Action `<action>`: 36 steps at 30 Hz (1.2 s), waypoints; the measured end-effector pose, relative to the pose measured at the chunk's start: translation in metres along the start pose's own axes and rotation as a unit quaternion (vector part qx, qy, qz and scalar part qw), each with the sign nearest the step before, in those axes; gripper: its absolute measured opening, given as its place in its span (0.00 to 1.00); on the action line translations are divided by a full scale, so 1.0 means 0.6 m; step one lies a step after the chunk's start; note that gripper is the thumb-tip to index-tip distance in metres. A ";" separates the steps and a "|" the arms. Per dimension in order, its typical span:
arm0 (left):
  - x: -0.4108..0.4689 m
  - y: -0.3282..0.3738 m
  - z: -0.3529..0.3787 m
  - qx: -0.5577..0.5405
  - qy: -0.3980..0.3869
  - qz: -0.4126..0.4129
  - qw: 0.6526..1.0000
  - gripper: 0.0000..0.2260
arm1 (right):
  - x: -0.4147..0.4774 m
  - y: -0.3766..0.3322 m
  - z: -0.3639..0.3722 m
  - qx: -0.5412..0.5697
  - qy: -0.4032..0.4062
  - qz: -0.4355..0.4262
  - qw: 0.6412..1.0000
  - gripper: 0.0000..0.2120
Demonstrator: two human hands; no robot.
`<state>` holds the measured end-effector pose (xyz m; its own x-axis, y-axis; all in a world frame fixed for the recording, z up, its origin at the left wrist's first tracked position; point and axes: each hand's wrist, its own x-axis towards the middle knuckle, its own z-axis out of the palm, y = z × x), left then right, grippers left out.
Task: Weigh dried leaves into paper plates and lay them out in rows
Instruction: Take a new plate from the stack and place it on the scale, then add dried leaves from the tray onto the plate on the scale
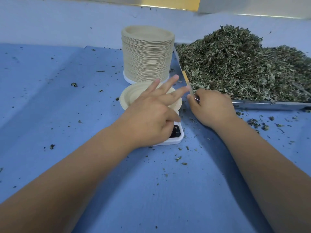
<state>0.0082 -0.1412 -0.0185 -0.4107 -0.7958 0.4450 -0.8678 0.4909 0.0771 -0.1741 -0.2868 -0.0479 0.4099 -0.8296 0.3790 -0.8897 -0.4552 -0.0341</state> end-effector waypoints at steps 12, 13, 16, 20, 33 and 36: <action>-0.046 -0.127 0.020 -0.324 0.318 -0.455 0.766 0.26 | 0.104 -0.014 -0.011 0.092 -0.247 0.073 0.962 0.38; -0.050 -0.140 0.023 -0.346 0.336 -0.487 0.728 0.25 | 0.107 -0.013 -0.009 0.076 -0.258 0.072 0.960 0.38; -0.057 -0.167 0.025 -0.394 0.370 -0.555 0.633 0.20 | 0.102 -0.006 0.000 0.012 -0.194 0.048 0.980 0.29; -0.055 -0.171 0.031 -0.390 0.366 -0.544 0.646 0.16 | 0.087 -0.002 0.002 0.024 -0.111 0.033 0.993 0.21; -0.054 -0.172 0.042 -0.374 0.360 -0.531 0.670 0.14 | 0.084 -0.006 -0.008 0.044 -0.107 0.024 0.993 0.21; -0.055 -0.176 0.045 -0.375 0.362 -0.534 0.666 0.13 | 0.093 0.005 -0.014 0.121 -0.095 0.056 0.987 0.24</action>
<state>0.1059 -0.1764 -0.0656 0.8060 -0.5875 0.0720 -0.0615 0.0379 0.9974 -0.1558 -0.3318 -0.0194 0.3621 -0.9143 0.1813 -0.8674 -0.4018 -0.2936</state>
